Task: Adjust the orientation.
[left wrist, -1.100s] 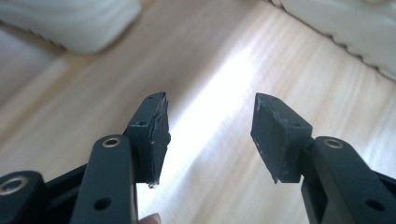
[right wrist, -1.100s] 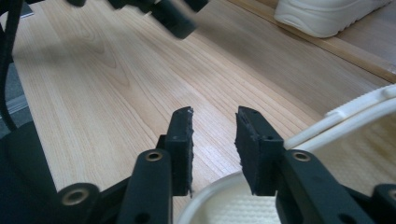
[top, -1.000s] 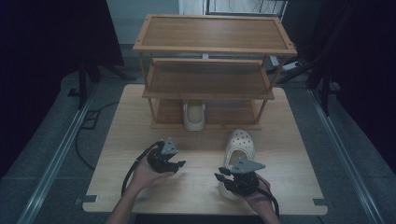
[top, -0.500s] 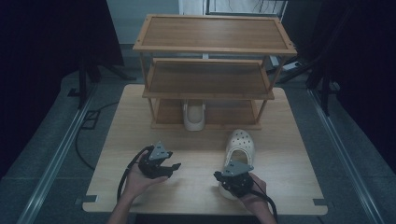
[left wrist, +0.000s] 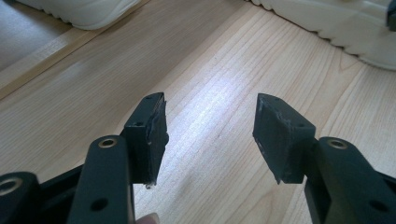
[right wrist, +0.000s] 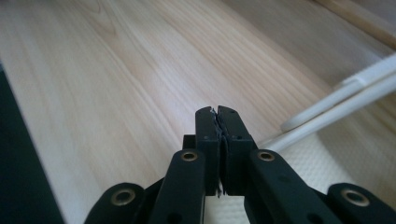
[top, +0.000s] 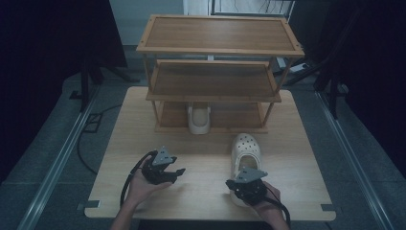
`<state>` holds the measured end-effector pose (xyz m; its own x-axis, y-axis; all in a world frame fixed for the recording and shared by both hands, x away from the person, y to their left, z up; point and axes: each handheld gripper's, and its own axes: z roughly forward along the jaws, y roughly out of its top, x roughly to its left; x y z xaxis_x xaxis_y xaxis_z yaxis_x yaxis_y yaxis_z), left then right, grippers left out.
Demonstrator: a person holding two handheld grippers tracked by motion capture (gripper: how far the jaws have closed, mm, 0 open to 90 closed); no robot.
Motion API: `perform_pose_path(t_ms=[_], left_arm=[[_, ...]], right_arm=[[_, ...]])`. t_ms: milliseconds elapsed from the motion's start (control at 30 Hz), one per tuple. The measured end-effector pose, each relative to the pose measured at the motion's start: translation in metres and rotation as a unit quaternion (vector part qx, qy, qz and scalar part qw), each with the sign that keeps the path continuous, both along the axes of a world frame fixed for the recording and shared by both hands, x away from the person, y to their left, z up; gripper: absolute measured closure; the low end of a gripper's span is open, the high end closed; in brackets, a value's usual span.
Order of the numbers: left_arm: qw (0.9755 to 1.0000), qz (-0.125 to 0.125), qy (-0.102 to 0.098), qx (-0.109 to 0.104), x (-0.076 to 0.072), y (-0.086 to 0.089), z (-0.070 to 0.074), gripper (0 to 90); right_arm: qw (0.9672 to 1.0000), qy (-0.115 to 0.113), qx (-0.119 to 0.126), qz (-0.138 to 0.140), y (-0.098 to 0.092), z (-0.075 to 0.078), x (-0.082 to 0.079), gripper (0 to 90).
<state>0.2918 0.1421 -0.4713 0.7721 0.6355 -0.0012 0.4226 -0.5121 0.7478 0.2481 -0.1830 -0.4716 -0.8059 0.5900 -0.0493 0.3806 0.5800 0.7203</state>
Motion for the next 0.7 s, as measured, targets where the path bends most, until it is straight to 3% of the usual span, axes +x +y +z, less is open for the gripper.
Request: perform_pose_path(t_ms=[200,367,500,700], left_arm=[[1.0000,0.005,0.004,0.000,0.001,0.002,0.000,44.8],[1.0000,0.003,0.002,-0.004,0.000,0.002,0.001,44.7],[1.0000,0.004,0.003,-0.003,0.000,0.004,0.001,44.3],[0.9999,0.009,0.006,-0.005,-0.001,0.008,0.002,44.0]], right_arm=[[0.9994,0.016,0.030,-0.001,-0.031,-0.001,-0.008,85.4],[0.9994,0.021,0.026,0.012,-0.031,-0.002,-0.007,80.7],[0.9996,0.011,0.016,0.018,-0.027,-0.002,-0.007,76.7],[0.9986,-0.016,0.043,0.026,-0.029,0.010,-0.009,68.4]])
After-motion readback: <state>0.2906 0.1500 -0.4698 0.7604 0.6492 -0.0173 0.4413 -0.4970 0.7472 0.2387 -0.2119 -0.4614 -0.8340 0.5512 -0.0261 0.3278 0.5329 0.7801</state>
